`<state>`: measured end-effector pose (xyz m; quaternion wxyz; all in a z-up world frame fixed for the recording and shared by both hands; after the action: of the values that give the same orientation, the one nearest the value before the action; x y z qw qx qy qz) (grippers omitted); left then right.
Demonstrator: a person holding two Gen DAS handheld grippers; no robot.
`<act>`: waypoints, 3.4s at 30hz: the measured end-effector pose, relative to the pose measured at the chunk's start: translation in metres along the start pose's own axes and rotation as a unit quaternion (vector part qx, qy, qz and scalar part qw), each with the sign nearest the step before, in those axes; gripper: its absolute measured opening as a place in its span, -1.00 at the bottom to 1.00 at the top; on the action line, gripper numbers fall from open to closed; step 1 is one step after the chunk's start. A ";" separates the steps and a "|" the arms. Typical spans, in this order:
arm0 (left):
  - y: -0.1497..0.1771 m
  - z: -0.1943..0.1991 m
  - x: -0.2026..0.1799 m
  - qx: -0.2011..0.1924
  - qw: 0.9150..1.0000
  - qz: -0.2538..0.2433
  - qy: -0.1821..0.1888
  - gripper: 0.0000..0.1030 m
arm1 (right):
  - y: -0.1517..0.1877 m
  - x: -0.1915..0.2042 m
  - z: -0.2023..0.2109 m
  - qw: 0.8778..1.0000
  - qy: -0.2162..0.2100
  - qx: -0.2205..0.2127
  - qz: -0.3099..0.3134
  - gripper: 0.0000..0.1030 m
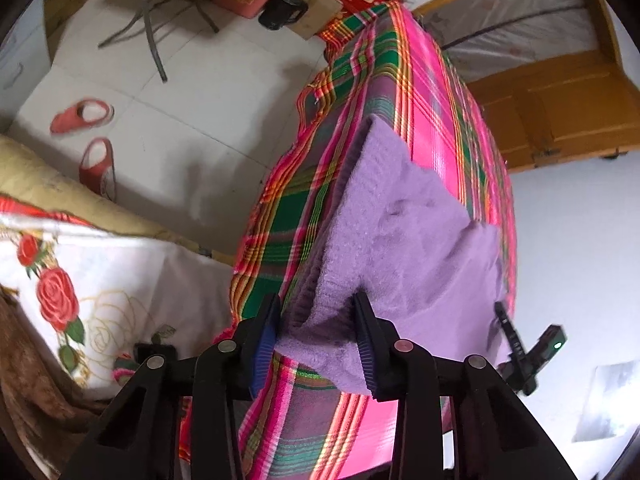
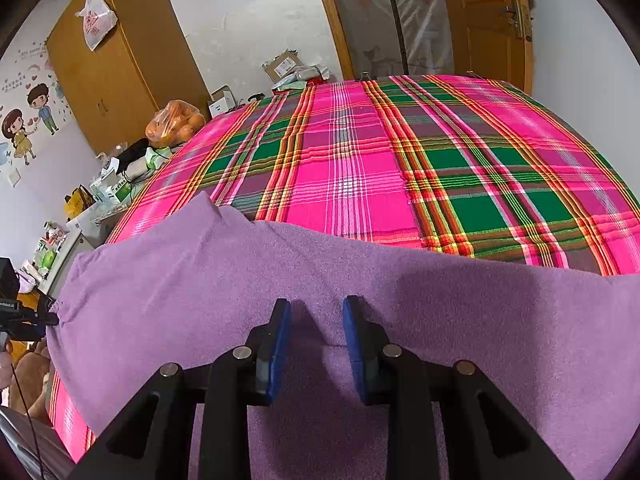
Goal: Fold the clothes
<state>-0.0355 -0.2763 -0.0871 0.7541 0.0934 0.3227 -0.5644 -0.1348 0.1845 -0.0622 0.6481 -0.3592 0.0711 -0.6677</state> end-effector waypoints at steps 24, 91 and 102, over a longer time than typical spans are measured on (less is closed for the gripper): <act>0.005 0.001 -0.002 0.011 1.000 0.025 0.015 -0.28 | -0.001 0.000 -0.002 1.000 0.002 0.001 0.004 -0.46; -0.014 -0.041 -0.296 -0.060 0.922 -0.381 0.026 0.07 | 0.008 -0.009 0.022 0.976 -0.178 0.061 -0.111 -0.11; 0.007 -0.101 -0.225 0.049 0.934 -0.351 -0.038 0.07 | 0.004 0.038 0.002 0.964 -0.235 0.111 -0.064 0.28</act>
<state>-0.1022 -0.0445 -0.0333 0.5136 -0.0105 0.2784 -0.8116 -0.1271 0.1502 -0.0480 0.6384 -0.4360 -0.1806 -0.6080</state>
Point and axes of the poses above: each gripper's, at about its wrist camera, not at the fingertips, and z roughly against the way its jaws point, x to its left, y to its underside, the point moved 7 cm from there along -z, roughly the way its jaws point, and after that the axes turned 14 degrees about -z, right-handed, at the moved point
